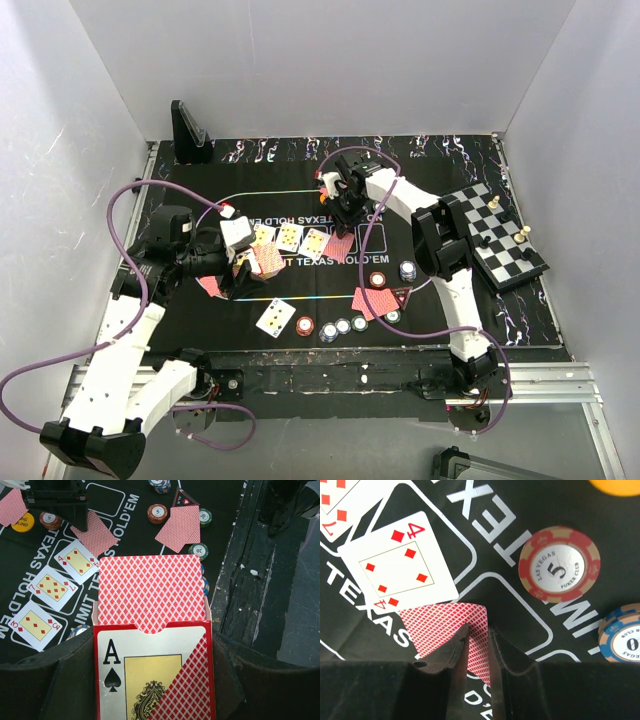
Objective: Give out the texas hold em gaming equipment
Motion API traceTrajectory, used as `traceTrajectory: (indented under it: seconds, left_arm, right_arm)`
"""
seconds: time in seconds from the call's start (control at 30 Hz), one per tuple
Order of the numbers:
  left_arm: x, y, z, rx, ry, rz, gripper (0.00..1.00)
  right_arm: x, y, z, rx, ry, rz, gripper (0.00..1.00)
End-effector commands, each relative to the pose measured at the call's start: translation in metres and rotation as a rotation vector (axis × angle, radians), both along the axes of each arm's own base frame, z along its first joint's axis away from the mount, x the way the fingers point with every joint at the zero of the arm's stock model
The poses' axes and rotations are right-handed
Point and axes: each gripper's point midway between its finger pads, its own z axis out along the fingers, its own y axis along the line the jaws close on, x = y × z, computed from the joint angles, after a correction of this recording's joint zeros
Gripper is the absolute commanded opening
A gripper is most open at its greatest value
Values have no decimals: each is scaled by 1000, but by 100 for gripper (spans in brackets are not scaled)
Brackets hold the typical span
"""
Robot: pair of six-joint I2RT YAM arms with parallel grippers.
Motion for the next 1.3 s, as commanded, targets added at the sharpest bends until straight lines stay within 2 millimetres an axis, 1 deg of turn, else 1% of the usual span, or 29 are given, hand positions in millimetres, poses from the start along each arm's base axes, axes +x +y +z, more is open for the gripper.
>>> traceTrajectory:
  seconds: [0.0, 0.07, 0.1, 0.13, 0.2, 0.23, 0.37, 0.43, 0.5, 0.57, 0.6, 0.67, 0.7, 0.73, 0.77, 0.8, 0.83, 0.87, 0.9, 0.93, 1.0, 1.1, 1.17, 1.27]
  left_arm:
    - [-1, -3, 18, -30, -50, -23, 0]
    - [-2, -3, 16, -31, -41, -23, 0]
    - [-2, -4, 16, -31, -40, -24, 0]
    - [-3, -4, 17, -35, -43, -25, 0]
    - [-3, -4, 17, -35, -43, -23, 0]
    - [-4, -3, 16, -36, -42, -21, 0]
    - [-4, -3, 18, -36, -48, -18, 0]
    - [-5, -3, 17, -35, -43, -19, 0]
    - [-4, -3, 20, -36, -50, -16, 0]
    - [-4, -2, 20, -35, -54, -14, 0]
    - [-4, -2, 21, -34, -57, -15, 0]
    - [-4, -2, 21, -34, -58, -13, 0]
    - [-5, -3, 20, -34, -55, -16, 0]
    - [-4, -2, 18, -32, -52, -16, 0]
    - [-5, -2, 17, -32, -52, -18, 0]
    - [-4, -2, 15, -29, -50, -17, 0]
    - [-3, -3, 14, -29, -49, -17, 0]
    - [-3, -3, 15, -30, -54, -18, 0]
    - [-2, -2, 14, -29, -53, -14, 0]
    - [-1, -3, 14, -32, -61, -15, 0]
    - [1, -3, 14, -38, -62, -4, 0]
    - [3, -4, 12, -44, -64, -5, 0]
    - [4, -5, 10, -45, -61, -5, 0]
    - [8, -5, 10, -44, -63, 0, 0]
  right_arm:
    - [24, -1, 2, -48, -119, -8, 31]
    - [28, -5, 5, -67, -141, -18, 32]
    - [30, -7, 5, -78, -154, -24, 35]
    - [31, -9, 7, -87, -167, -35, 41]
    - [35, -12, 9, -102, -188, -50, 44]
    - [36, -13, 10, -110, -196, -55, 52]
    - [43, -15, 21, -116, -229, -88, 53]
    - [45, -13, 33, -104, -249, -110, 53]
    - [43, -12, 47, -77, -256, -132, 53]
    - [36, -9, 66, -30, -264, -161, 53]
    - [32, -7, 72, -6, -260, -177, 52]
    - [19, -5, 90, 47, -245, -216, 50]
    - [12, -1, 106, 97, -240, -235, 50]
    - [3, 3, 123, 162, -227, -258, 52]
    - [-8, 9, 153, 253, -226, -270, 61]
    - [-19, 16, 171, 332, -208, -268, 74]
    - [-31, 21, 187, 408, -176, -288, 79]
    - [-43, 27, 203, 480, -115, -334, 81]
    - [-54, 31, 218, 539, -88, -314, 83]
    - [-67, 37, 231, 593, -11, -337, 84]
    - [-91, 48, 254, 692, 62, -309, 85]
    - [-123, 61, 280, 770, 105, -267, 86]
    - [-138, 67, 297, 803, 126, -246, 87]
    - [-155, 79, 309, 836, 170, -221, 88]
